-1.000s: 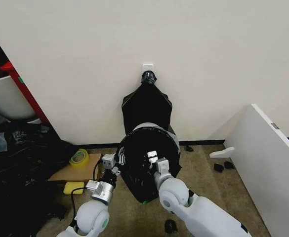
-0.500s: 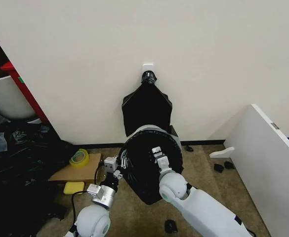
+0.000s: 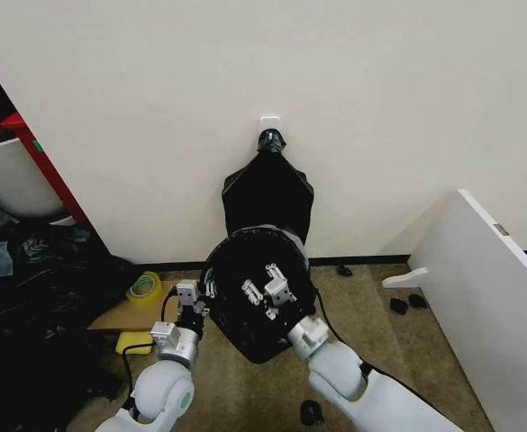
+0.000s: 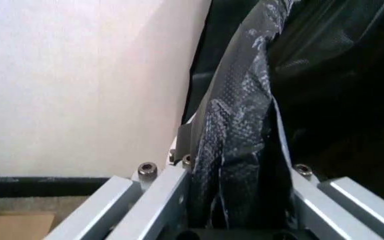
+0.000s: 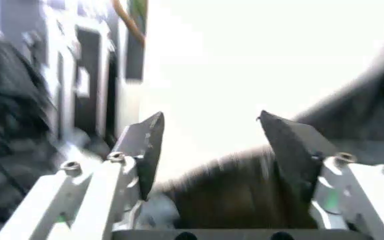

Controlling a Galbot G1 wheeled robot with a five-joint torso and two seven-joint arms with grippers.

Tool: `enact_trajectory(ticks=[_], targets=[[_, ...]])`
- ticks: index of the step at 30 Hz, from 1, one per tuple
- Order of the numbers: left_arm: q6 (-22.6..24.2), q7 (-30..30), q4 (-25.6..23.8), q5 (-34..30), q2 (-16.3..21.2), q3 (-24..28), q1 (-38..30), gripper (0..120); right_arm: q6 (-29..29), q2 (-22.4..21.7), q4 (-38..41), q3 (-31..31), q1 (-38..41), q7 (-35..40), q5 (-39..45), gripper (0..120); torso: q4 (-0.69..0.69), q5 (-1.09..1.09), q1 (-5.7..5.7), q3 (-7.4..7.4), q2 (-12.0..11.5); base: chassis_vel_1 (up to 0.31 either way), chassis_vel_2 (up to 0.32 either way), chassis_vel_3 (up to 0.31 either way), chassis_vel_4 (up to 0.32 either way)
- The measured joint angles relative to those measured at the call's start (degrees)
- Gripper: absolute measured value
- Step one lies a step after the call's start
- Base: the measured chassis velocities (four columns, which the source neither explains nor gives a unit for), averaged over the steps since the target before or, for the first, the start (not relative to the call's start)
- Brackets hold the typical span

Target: Place the garbage bag over the trash bin.

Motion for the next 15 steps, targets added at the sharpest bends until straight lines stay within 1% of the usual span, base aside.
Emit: enact_trajectory(ticks=[2, 3, 5, 6, 7, 8, 9, 11, 13, 14, 15], targets=[[-0.02, 0.35, 0.64, 0.0, 0.4, -0.19, -0.02, 1, 2.67, -1.12, 2.65, 1.71, -1.61, -1.38, 0.38, 67, -0.01, 0.0, 0.0, 0.0, 0.0, 0.0, 0.0, 0.0, 0.0], [-0.02, 0.35, 0.64, 0.0, 0.4, -0.19, -0.02, 1, 2.67, -1.12, 2.65, 1.71, -1.61, -1.38, 0.38, 67, -0.01, 0.0, 0.0, 0.0, 0.0, 0.0, 0.0, 0.0, 0.0], [-0.64, 1.59, 1.42, 0.02, 1.59, -0.45, 0.01, 1, 6.11, -2.71, 3.92, 6.37, -2.95, -3.81, 0.42, 77, -0.01, 0.01, 0.0, 0.0, 0.0, 0.0, 0.0, 0.0, 0.0], [-0.82, 1.84, 1.54, 0.01, 1.92, -0.5, 0.05, 1, 6.91, -3.25, 3.92, 8.18, -3.17, -4.94, 0.59, 79, -0.01, 0.0, 0.0, 0.0, 0.0, 0.0, 0.0, 0.0, 0.0], [-0.82, 1.84, 1.54, 0.01, 1.92, -0.5, 0.05, 1, 6.91, -3.25, 3.92, 8.18, -3.17, -4.94, 0.59, 79, -0.01, 0.0, 0.0, 0.0, 0.0, 0.0, 0.0, 0.0, 0.0], [-1.12, 2.21, 1.68, -0.07, 2.5, -0.54, 0.12, 1, 8.02, -4.24, 3.59, 11.07, -3.24, -6.98, 0.95, 83, -0.01, 0.01, 0.0, 0.0, 0.0, 0.0, 0.0, 0.0, 0.0], [-1.24, 2.35, 1.69, -0.1, 2.74, -0.55, 0.17, 1, 8.33, -4.59, 3.34, 12.06, -3.18, -7.7, 1.11, 85, -0.01, 0.0, 0.0, 0.0, 0.0, 0.0, 0.0, 0.0, 0.0], [-2.25, 3.34, 1.58, -0.15, 3.78, -0.58, 0.59, 1, 9.19, -7.21, -0.62, 18.64, -1.6, -15.92, 4.84, 96, -0.01, 0.0, 0.0, 0.0, 0.0, 0.0, 0.0, 0.0, 0.0], [-2.25, 3.34, 1.58, -0.15, 3.78, -0.58, 0.59, 1, 9.19, -7.21, -0.62, 18.64, -1.6, -15.92, 4.84, 96, -0.01, 0.0, 0.0, 0.0, 0.0, 0.0, 0.0, 0.0, 0.0], [-3.2, 4.47, 0.89, -0.03, 4.22, -0.58, 1.09, 1, 8.73, -8.94, -5.37, 21.39, 0.41, -21.78, 9.51, 100, -0.01, 0.02, 0.0, 0.0, -0.01, 0.0, 0.0, 0.0, 0.0], [-3.65, 5.04, 0.62, 0.1, 4.28, -0.56, 1.26, 1, 8.37, -9.46, -7.31, 21.77, 1.24, -23.84, 12.28, 100, -0.01, 0.02, 0.0, 0.0, -0.01, 0.0, 0.0, 0.0, 0.0]])
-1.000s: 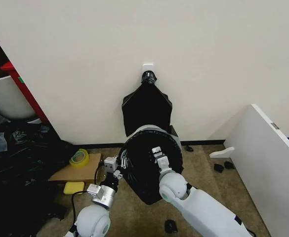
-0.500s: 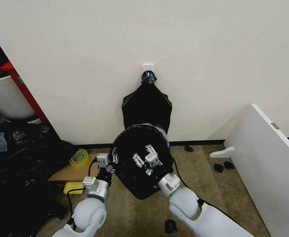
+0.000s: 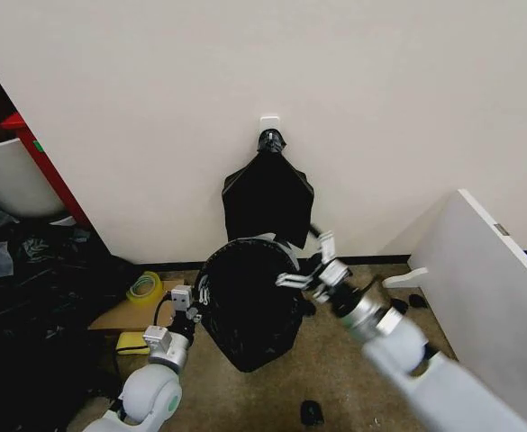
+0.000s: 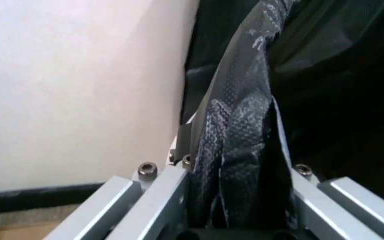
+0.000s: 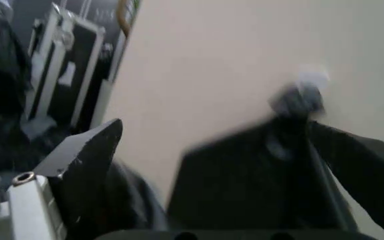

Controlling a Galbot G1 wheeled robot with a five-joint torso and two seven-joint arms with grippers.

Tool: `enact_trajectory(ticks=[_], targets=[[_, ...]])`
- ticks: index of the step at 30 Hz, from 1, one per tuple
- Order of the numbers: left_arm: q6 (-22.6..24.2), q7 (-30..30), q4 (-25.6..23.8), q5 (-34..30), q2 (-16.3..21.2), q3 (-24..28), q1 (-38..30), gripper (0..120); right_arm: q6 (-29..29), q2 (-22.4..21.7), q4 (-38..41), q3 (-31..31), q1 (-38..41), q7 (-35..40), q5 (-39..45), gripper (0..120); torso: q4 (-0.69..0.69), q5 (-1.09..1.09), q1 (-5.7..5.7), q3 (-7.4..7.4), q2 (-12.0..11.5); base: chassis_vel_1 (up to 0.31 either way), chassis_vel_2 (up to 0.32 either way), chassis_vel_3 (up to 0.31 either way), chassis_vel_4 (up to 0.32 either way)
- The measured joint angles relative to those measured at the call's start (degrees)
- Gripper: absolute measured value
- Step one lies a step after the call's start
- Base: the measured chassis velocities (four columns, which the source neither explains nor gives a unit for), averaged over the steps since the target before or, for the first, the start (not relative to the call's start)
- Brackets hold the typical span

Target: Place the garbage bag over the trash bin.

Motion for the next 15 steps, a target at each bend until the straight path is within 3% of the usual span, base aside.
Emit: enact_trajectory(ticks=[4, 15], targets=[[-1.12, 1.5, -0.28, 0.86, 0.09, 0.41, 0.17, 1, -1.18, -0.41, -4.85, 0.05, 1.71, -7.29, 8.5, 100, 0.0, 0.0, 0.0, 0.0, 0.0, 0.0, 0.0, 0.0, 0.0], [-1.45, 1.86, -0.78, 1.25, 0.15, 0.77, 0.23, 1, -1.72, 0.69, -9.06, 0.24, 3.21, -13.61, 10.2, 100, 0.0, -0.01, 0.0, 0.0, 0.0, 0.0, 0.0, 0.0, 0.0]])
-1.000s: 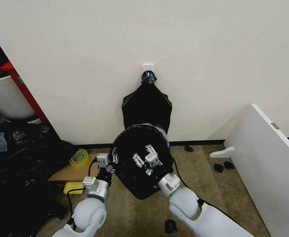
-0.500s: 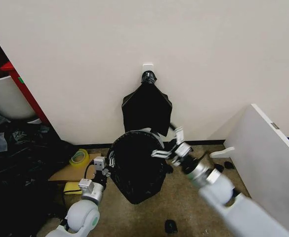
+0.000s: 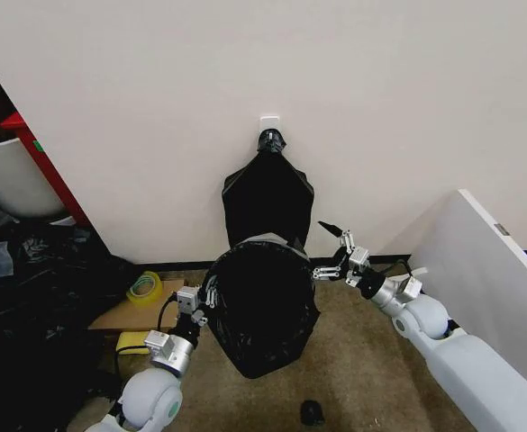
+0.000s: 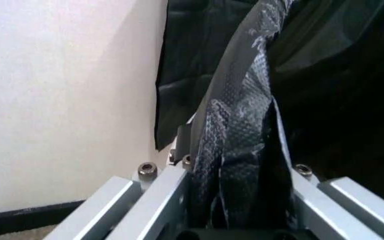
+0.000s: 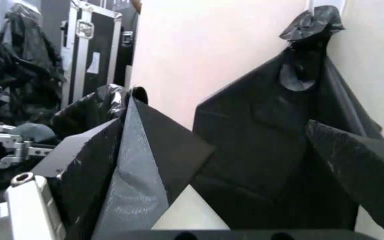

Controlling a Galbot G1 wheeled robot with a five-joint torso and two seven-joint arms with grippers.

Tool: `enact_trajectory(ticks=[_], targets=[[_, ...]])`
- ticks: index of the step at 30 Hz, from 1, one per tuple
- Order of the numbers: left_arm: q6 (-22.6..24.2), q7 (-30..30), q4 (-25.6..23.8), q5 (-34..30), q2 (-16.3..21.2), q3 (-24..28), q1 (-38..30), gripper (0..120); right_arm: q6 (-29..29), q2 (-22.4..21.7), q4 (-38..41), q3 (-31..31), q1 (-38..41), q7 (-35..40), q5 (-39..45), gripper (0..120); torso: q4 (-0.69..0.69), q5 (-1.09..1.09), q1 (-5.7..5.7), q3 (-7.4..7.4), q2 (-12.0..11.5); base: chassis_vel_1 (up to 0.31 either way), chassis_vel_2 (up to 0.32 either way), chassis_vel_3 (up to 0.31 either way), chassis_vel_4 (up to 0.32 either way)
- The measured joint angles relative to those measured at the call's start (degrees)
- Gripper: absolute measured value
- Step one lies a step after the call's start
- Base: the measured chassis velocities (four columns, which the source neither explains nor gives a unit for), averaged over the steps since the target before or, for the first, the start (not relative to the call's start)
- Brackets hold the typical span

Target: Place the garbage bag over the trash bin.

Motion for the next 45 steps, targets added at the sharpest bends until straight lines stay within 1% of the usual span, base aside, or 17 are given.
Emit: enact_trajectory(ticks=[6, 8, 10, 11, 14, 18, 26, 31, 35, 37, 38, 40, 41, 45], targets=[[-0.01, -0.08, -0.04, 0.27, -0.1, -0.08, 0.01, 1, -0.07, 0.21, -0.69, -0.45, 1.1, -2.15, 0.89, 100, 0.0, -0.01, 0.0, 0.0, 0.0, 0.0, 0.0, 0.0, 0.0], [-0.01, -0.1, -0.06, 0.34, -0.25, -0.01, 0.05, 1, -0.08, 0.33, -1.06, -0.61, 1.39, -1.24, -0.57, 100, 0.0, -0.01, 0.0, 0.0, 0.0, 0.0, 0.0, 0.0, 0.0], [0.01, -0.16, -0.45, 0.85, -0.42, 0.12, 0.39, 1, -0.07, 0.83, -2.38, -1.13, 2.24, 3.44, -3.65, 100, 0.0, -0.01, 0.0, 0.0, 0.0, 0.0, 0.0, 0.0, 0.0], [0.0, -0.13, -0.65, 1.08, -0.42, 0.15, 0.54, 1, -0.08, 1.03, -2.9, -1.32, 2.56, 4.67, -3.91, 100, 0.0, 0.0, 0.0, 0.0, 0.0, 0.0, 0.0, 0.0, 0.0], [0.0, -0.12, -1.08, 1.43, -0.39, 0.17, 0.9, 1, 0.0, 1.6, -4.91, -1.51, 3.82, 6.34, -4.14, 100, 0.0, -0.01, 0.0, 0.0, 0.0, 0.0, 0.0, 0.0, 0.0], [0.0, -0.09, -1.85, 1.65, -0.36, 0.11, 1.34, 1, 0.12, 2.1, -7.66, -1.56, 5.24, 6.54, -3.97, 100, 0.0, -0.01, 0.0, 0.0, 0.0, 0.0, 0.0, 0.0, 0.0], [0.0, 0.8, -4.67, 2.3, -0.13, 0.11, 2.94, 1, 0.16, 3.38, -13.16, -1.68, 7.74, 3.29, -3.61, 100, 0.01, 0.0, 0.0, 0.0, 0.0, 0.0, 0.0, 0.0, 0.0], [-0.33, 0.91, -5.1, 3.14, -0.06, 0.02, 3.22, 1, 0.52, 3.54, -14.74, -1.43, 8.42, 1.28, -2.99, 100, 0.0, 0.0, 0.0, 0.0, 0.01, 0.0, 0.0, 0.0, 0.0], [-0.58, 0.92, -4.7, 3.25, 0.08, -0.16, 2.97, 1, 0.65, 3.07, -14.63, -0.86, 8.25, 0.13, -0.95, 100, 0.0, -0.01, 0.0, 0.0, 0.01, 0.0, 0.0, 0.0, 0.0], [-0.65, 0.89, -4.1, 3.25, 0.2, -0.22, 2.65, 1, 0.1, 2.59, -13.42, -0.16, 7.85, -0.67, 2.2, 100, -0.02, 0.01, 0.0, 0.0, 0.01, 0.0, 0.0, 0.0, 0.0], [-0.65, 0.89, -4.1, 3.25, 0.2, -0.22, 2.65, 1, 0.1, 2.59, -13.42, -0.16, 7.85, -0.67, 2.2, 100, -0.02, 0.01, 0.0, 0.0, 0.01, 0.0, 0.0, 0.0, 0.0], [-0.73, 0.88, -3.66, 3.26, 0.28, -0.13, 2.39, 1, -1.73, 1.69, -11.22, 0.08, 7.48, -1.97, 7.64, 100, 0.0, -0.01, 0.0, 0.0, 0.01, 0.0, 0.0, 0.0, 0.0], [-0.73, 0.88, -3.59, 3.28, 0.29, -0.03, 2.37, 1, -2.28, 1.44, -10.56, 0.01, 7.38, -2.39, 8.72, 100, 0.0, -0.01, 0.0, 0.0, 0.01, 0.0, 0.0, 0.0, 0.0], [-0.75, 0.9, -3.53, 3.56, 0.28, 0.34, 2.26, 1, -3.28, 1.01, -8.95, -0.65, 7.34, -5.18, 8.44, 100, -0.01, 0.0, 0.0, 0.0, 0.01, 0.0, 0.0, 0.0, 0.0]])
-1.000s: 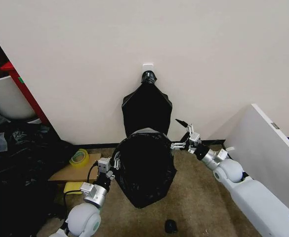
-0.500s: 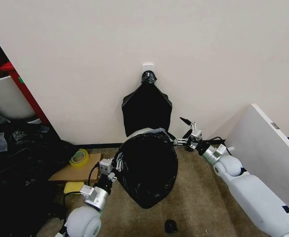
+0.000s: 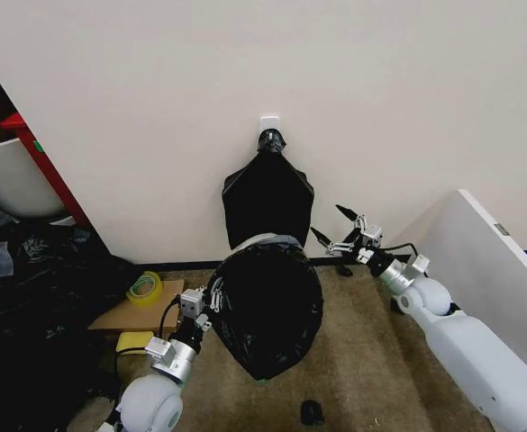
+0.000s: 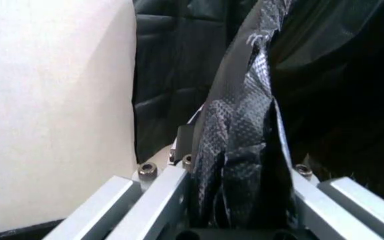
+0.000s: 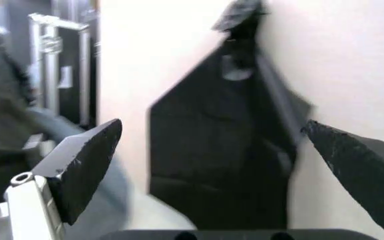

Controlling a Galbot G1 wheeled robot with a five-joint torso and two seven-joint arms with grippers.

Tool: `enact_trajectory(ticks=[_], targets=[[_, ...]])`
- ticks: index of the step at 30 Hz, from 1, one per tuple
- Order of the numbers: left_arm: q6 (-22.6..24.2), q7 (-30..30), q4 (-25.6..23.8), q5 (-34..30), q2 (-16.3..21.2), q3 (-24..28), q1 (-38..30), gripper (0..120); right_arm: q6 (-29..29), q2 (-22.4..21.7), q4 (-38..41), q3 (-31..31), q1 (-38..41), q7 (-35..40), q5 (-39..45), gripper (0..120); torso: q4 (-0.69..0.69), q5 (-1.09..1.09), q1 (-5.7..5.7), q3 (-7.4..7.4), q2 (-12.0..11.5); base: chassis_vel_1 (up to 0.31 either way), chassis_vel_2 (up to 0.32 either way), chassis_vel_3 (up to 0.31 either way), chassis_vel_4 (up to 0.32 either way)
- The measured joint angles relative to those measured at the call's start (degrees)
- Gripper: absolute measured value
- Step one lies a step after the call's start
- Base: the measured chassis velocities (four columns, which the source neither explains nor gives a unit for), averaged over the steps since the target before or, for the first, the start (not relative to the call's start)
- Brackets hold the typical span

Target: Place the garbage bag over the trash bin.

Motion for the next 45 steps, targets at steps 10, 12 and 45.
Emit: enact_trajectory(ticks=[10, 12, 45], targets=[[-1.6, 1.2, 0.03, 2.41, 0.79, 0.5, 0.35, 1, 0.86, 1.18, -3.06, -2.82, 3.66, -1.03, -11.44, 100, 0.01, 0.0, 0.0, 0.0, 0.0, 0.0, 0.0, 0.0, 0.0], [-1.65, 1.24, 0.03, 2.51, 0.81, 0.51, 0.36, 1, 0.99, 1.29, -3.39, -2.96, 3.93, -1.04, -11.98, 100, 0.01, 0.0, 0.0, 0.0, 0.0, 0.0, 0.0, 0.0, 0.0], [39.53, -37.03, 3.0, -74.52, -15.56, -27.24, -10.09, 1, 15.55, 8.01, 19.02, 8.27, -26.32, 18.48, -23.4, 100, 0.01, 0.0, 0.0, 0.0, 0.0, 0.0, 0.0, 0.0, 0.0]])
